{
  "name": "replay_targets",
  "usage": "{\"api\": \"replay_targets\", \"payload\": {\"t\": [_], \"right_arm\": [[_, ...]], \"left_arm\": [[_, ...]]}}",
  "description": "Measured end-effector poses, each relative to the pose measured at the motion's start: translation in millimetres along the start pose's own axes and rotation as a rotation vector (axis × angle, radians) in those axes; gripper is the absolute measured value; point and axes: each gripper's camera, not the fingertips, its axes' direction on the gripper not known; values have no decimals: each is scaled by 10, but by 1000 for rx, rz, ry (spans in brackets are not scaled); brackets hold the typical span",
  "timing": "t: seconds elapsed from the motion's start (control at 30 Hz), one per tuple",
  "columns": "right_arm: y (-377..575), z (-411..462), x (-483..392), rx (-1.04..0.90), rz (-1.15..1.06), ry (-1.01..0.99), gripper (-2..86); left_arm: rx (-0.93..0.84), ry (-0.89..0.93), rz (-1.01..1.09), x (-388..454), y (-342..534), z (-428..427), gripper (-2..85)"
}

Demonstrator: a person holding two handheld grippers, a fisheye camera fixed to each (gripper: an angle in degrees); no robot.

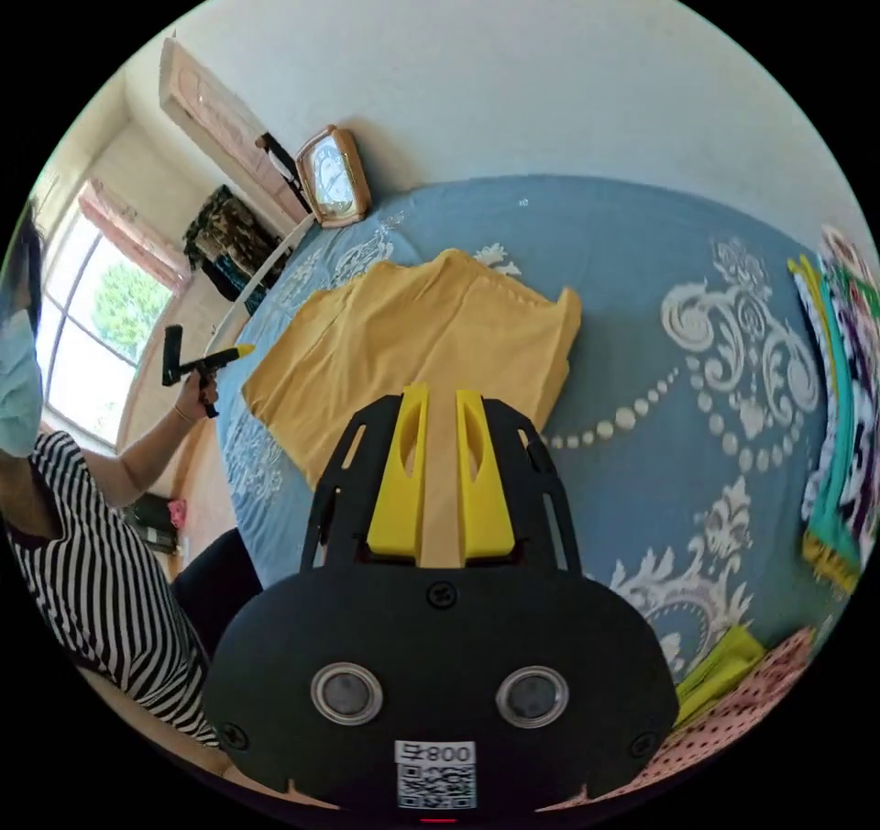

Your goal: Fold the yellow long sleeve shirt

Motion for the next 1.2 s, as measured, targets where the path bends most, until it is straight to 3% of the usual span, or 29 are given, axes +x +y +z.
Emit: {"api": "replay_targets", "payload": {"t": [0.2,0.33,0.73,0.9,1.03,1.2], "right_arm": [[959,-505,632,87,293,-146,96],[1276,-655,920,139,388,-239,107],[1310,-1033,1350,2,315,-250,12],[1391,-975,1649,-69,373,-281,11],[1522,-1079,1864,-10,428,-375,23],[1670,-1372,1948,57,467,-329,62]], "left_arm": [[-71,160,-123,-396,418,84,87],[-116,152,-131,-501,386,217,40],[-99,183,-149,-882,450,134,14],[-189,148,-197,-1080,677,588,19],[-144,206,-246,-1188,841,692,33],[-79,167,-261,-1186,1130,658,59]]}}
